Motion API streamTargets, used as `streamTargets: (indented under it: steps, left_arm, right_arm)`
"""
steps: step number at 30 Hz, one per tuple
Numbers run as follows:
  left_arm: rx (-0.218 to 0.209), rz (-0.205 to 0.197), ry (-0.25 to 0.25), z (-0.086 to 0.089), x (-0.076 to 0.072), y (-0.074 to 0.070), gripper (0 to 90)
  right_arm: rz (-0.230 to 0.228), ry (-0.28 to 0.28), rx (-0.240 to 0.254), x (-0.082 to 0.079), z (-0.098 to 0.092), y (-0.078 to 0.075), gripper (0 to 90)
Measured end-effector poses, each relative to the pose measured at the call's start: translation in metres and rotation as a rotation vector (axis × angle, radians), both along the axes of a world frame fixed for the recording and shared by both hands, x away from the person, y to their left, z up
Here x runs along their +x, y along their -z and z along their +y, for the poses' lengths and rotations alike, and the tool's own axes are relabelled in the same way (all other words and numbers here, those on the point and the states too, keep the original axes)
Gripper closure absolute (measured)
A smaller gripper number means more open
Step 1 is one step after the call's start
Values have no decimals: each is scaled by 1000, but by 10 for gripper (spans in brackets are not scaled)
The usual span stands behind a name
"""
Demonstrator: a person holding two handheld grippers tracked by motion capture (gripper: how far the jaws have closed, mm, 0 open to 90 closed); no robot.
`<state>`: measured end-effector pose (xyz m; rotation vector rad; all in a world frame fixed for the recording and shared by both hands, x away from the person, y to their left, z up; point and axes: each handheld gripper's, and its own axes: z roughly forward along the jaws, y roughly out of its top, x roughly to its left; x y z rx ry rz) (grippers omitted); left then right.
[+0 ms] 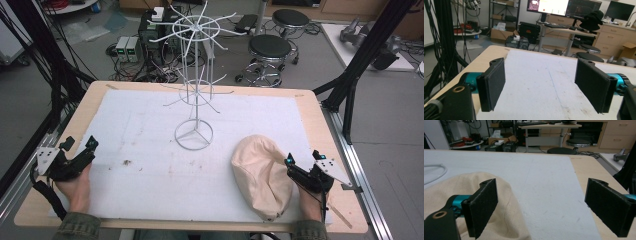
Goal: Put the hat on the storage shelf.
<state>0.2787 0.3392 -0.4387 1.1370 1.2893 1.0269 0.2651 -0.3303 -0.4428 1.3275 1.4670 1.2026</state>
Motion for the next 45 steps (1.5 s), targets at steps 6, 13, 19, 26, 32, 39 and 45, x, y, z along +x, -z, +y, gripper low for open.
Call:
streamTargets:
  steps: [6, 13, 19, 26, 32, 39, 45]
  left_arm:
    - [-8, 2, -3, 1, 0, 0, 247]
    - [-10, 2, -5, 2, 0, 1, 246]
    - [-10, 5, -1, 1, 0, 1, 247]
    - [-10, 5, 1, 1, 0, 1, 247]
    - [-11, 4, 2, 1, 0, 1, 247]
    - [-15, 5, 8, 1, 1, 1, 247]
    - [-15, 11, 16, 0, 1, 2, 248]
  right_arm:
    - [-13, 6, -1, -1, 0, -1, 105]
    - [-15, 7, -2, 0, 1, -2, 105]
    - [-22, 12, -1, -1, 1, -2, 105]
    - [-28, 17, 12, -1, 1, -4, 105]
    - [-32, 18, 10, -1, 1, -5, 105]
    - [-42, 14, 17, -1, 1, -9, 105]
    - [-22, 5, 11, 3, 3, -10, 105]
